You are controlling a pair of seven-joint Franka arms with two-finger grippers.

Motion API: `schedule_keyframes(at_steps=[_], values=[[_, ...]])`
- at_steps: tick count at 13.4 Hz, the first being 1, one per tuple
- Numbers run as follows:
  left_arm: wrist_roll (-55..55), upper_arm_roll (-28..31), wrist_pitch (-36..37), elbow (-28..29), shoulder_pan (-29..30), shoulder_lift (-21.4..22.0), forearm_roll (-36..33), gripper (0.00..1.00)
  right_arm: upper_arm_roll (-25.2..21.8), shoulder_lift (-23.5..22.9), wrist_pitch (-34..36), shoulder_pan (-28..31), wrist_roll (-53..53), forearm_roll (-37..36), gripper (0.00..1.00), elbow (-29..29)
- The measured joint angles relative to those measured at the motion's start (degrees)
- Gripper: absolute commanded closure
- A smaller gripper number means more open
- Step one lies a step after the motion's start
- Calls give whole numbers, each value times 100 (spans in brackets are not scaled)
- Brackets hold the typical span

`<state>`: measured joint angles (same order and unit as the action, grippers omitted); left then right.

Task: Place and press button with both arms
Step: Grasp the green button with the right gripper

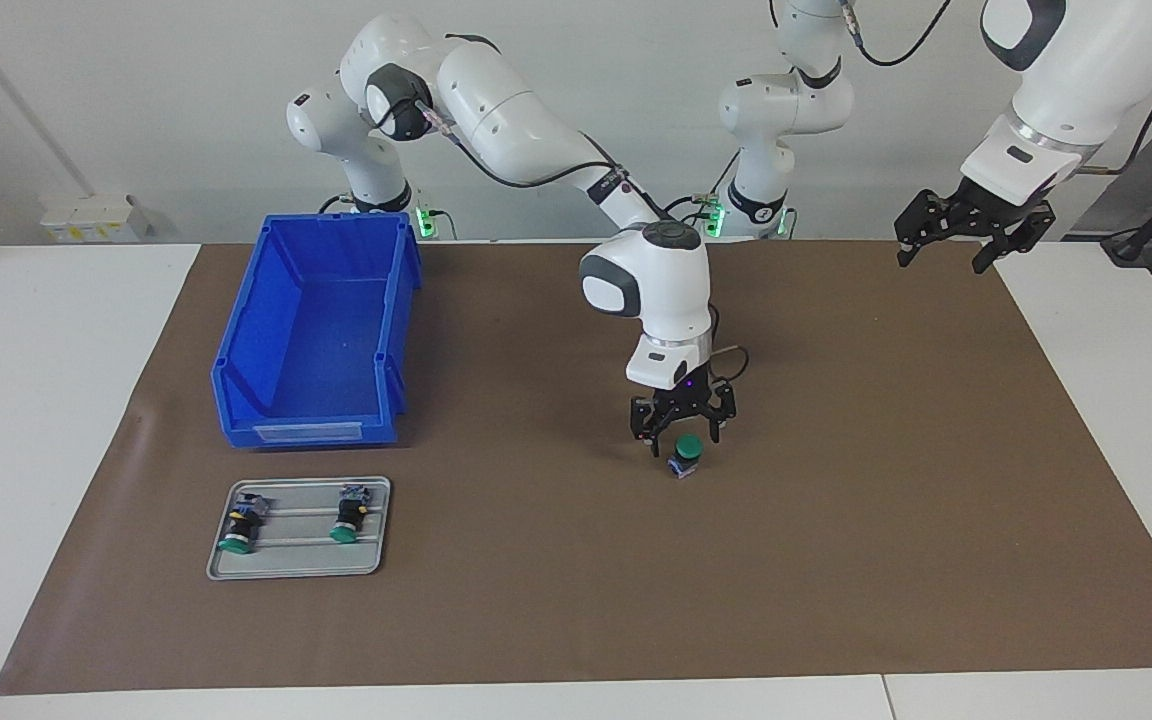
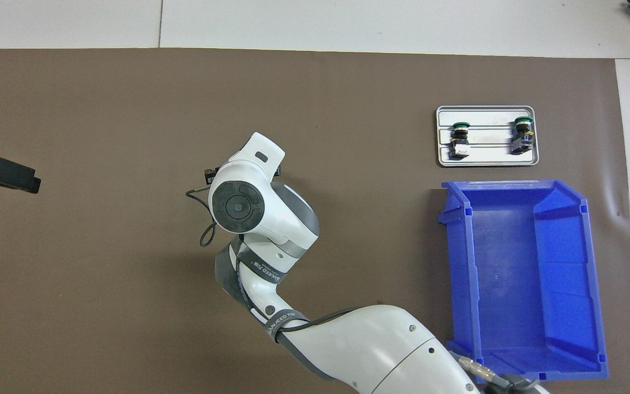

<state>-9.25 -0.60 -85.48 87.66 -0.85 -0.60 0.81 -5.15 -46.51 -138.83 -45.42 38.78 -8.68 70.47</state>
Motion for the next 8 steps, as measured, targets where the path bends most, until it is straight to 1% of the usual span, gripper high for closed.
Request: schedule_keyframes(at_steps=[1,2,3,4,6,7,8], values=[[0,0,0,0,0,0,0,0,0,0,-44,-4,0,-39,4,2],[0,0,0,0,0,0,0,0,-1,0,-137,-2,0,-65,12,6],[1,0,0,0,0,0,0,0,-2,0,-187,0,0,-83,22,9],[1,0,0,0,0,0,0,0,-2,0,-190,0,0,-157,26,12],[1,0,0,0,0,0,0,0,-2,0,-191,0,3,-316,26,24],[1,0,0,0,0,0,0,0,-2,0,-192,0,3,-349,30,27],[1,0,0,0,0,0,0,0,-2,0,-193,0,3,-368,59,30]])
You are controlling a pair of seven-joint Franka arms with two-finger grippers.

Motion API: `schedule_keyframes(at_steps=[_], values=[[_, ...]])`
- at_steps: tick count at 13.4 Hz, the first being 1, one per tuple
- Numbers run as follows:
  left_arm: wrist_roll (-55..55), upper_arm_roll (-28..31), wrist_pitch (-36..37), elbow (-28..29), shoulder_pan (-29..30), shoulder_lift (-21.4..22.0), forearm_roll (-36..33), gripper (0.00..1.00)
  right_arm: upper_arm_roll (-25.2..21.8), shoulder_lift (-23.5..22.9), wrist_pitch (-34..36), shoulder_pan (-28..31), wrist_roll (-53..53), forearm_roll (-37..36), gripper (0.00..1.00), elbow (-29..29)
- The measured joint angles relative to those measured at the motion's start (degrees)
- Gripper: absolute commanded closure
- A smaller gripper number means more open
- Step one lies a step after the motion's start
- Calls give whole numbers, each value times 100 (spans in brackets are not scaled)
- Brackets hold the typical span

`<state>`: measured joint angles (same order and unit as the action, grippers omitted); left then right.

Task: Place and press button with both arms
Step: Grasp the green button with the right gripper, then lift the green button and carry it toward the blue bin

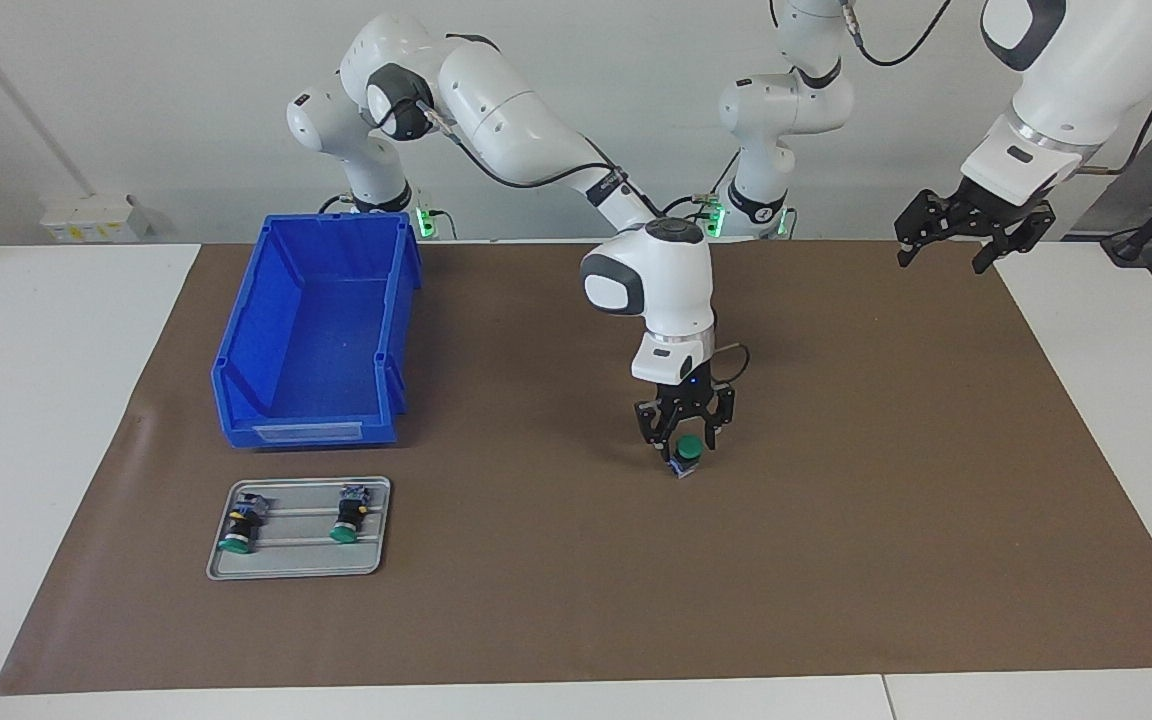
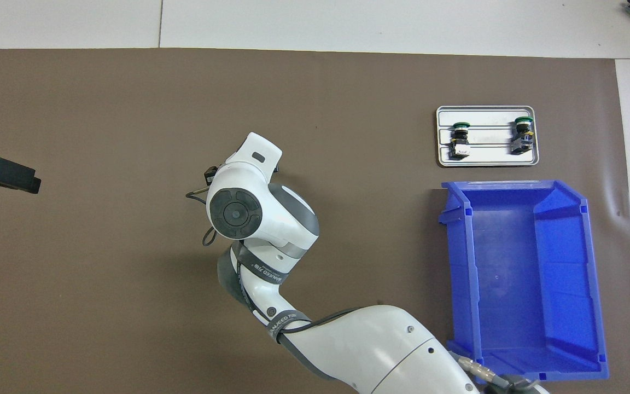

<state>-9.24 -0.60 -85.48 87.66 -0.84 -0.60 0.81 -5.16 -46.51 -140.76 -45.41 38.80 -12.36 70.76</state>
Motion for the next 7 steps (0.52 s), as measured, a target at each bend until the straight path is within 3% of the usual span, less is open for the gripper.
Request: schedule_keyframes(at_steps=[1,7], values=[[0,0,0,0,0,0,0,0,0,0,-1,0,0,-3,100,1],[1,0,0,0,0,0,0,0,-4,0,12,2,3,-6,100,2]])
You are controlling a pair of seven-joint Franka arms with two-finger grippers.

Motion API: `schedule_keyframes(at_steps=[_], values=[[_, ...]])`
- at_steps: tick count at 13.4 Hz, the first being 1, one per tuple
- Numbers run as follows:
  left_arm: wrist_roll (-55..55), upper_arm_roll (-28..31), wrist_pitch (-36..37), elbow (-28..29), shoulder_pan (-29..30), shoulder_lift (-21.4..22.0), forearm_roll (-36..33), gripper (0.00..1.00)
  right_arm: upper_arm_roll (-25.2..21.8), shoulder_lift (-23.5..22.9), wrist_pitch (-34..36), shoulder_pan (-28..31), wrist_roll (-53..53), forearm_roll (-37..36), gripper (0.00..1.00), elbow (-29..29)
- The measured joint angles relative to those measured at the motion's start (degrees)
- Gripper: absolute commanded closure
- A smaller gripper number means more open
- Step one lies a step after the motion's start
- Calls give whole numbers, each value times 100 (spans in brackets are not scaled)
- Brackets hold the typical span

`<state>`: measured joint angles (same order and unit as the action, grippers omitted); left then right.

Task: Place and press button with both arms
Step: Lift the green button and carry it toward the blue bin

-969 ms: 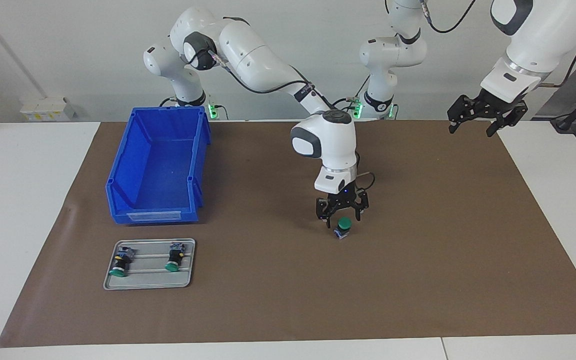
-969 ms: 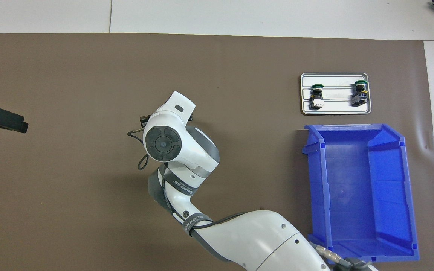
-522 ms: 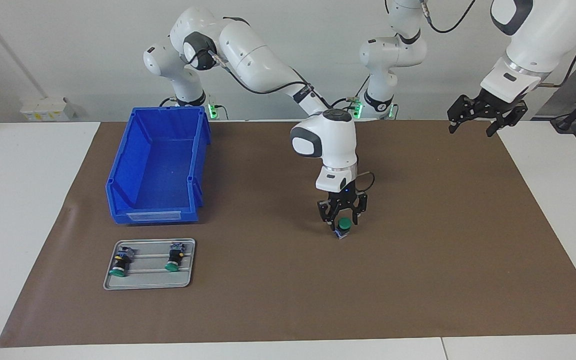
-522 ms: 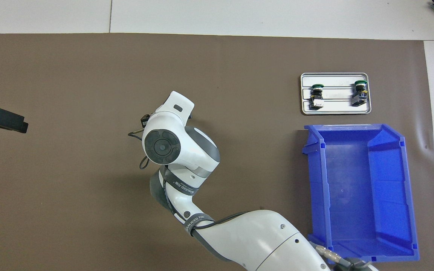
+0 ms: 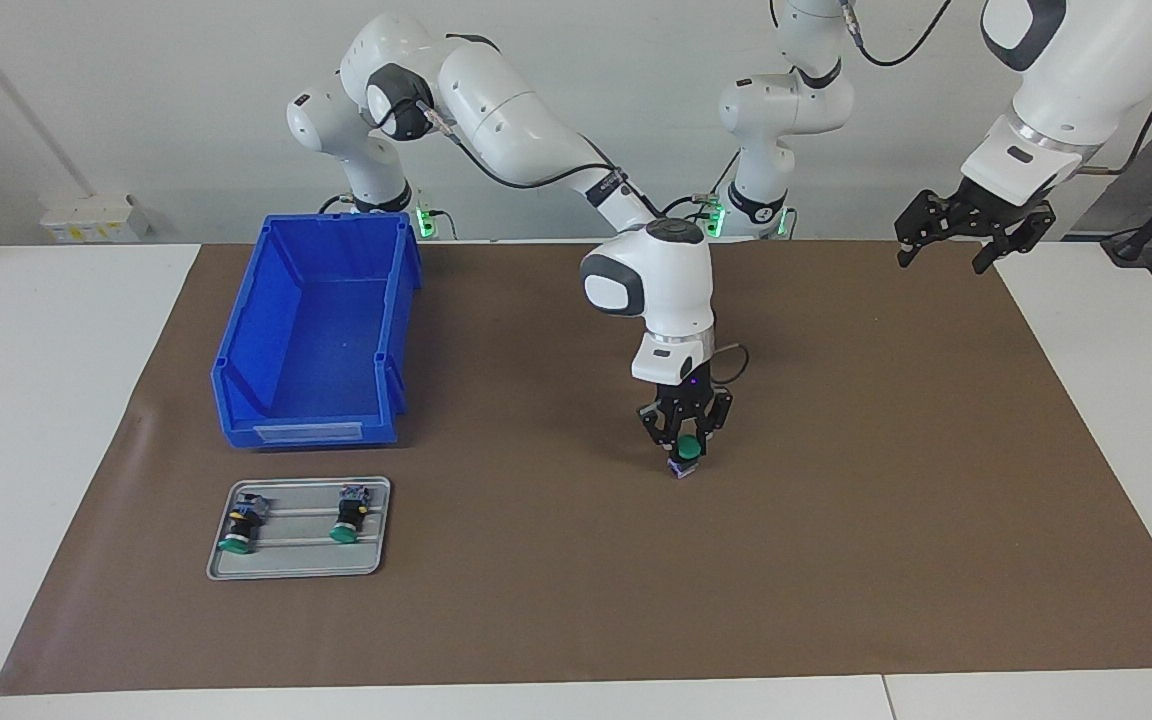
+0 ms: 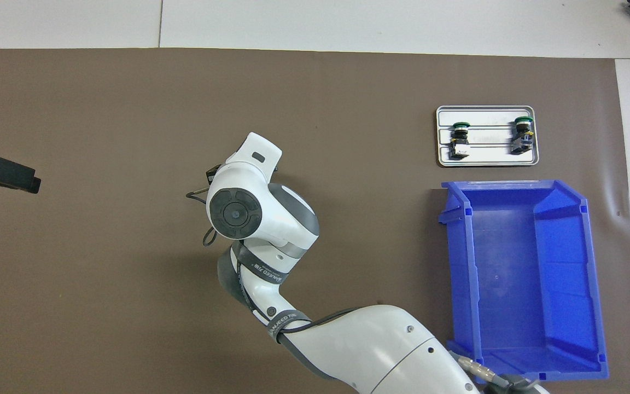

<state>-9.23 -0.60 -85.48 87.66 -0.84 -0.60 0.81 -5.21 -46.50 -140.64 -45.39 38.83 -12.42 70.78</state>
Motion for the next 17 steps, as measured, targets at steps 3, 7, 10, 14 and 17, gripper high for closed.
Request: schedule_keyframes(at_steps=[3,7,10,14,17], values=[[0,0,0,0,0,0,0,0,-76,147,263,57,0,0,100,-67],[1,0,0,0,0,0,0,0,-90,998,1292,423,-242,1,100,-33],[1,0,0,0,0,0,0,0,-90,1866,1510,866,-670,111,100,614],[1,0,0,0,0,1,0,0,-100,3153,1518,1733,-1969,705,100,2051],[1,0,0,0,0,1,0,0,-104,4200,1529,2388,-2918,869,100,3311]])
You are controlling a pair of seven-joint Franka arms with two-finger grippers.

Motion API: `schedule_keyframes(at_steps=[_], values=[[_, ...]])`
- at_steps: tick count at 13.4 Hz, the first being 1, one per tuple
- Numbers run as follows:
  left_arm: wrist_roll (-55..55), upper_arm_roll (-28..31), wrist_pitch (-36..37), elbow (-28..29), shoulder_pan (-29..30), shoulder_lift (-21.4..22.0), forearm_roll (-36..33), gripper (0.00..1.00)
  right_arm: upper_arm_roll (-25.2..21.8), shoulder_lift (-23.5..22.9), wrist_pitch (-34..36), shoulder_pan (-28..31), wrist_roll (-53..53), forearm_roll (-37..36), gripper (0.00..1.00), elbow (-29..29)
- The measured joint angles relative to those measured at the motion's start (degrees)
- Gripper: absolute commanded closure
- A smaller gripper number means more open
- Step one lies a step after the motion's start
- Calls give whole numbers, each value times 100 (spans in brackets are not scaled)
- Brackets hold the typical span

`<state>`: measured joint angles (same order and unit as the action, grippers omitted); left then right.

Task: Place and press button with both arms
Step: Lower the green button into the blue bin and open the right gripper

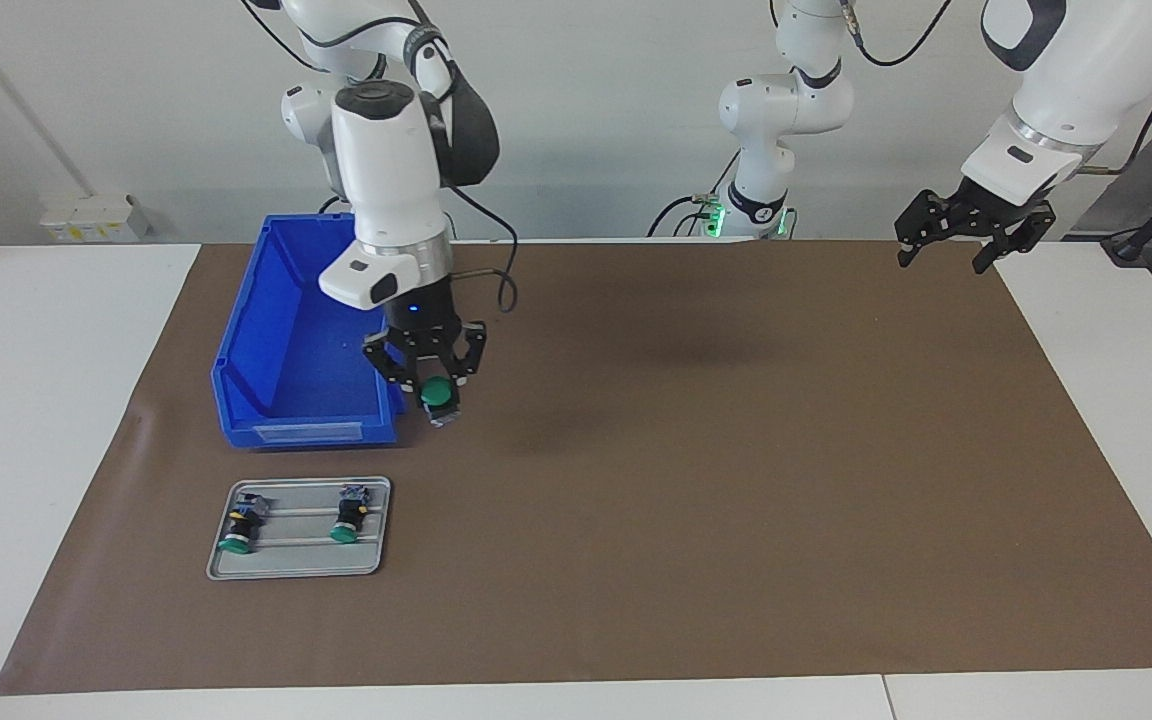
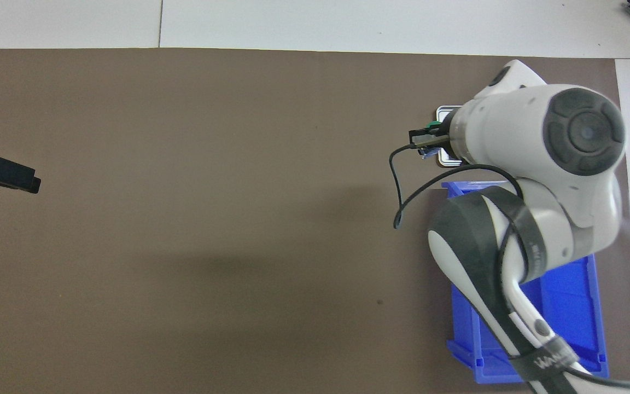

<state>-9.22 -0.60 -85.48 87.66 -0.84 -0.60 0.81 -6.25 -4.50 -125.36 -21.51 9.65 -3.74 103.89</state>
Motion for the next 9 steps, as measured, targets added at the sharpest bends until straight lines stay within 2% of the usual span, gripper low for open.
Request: schedule_keyframes(at_steps=[4,7,9], values=[[0,0,0,0,0,0,0,0,-5,1214,-43,850,-1217,15,100,1585],[1,0,0,0,0,0,0,0,-29,1664,-538,1487,-2184,427,100,2520],[1,0,0,0,0,0,0,0,-34,1834,-964,1681,-2466,551,100,3050]])
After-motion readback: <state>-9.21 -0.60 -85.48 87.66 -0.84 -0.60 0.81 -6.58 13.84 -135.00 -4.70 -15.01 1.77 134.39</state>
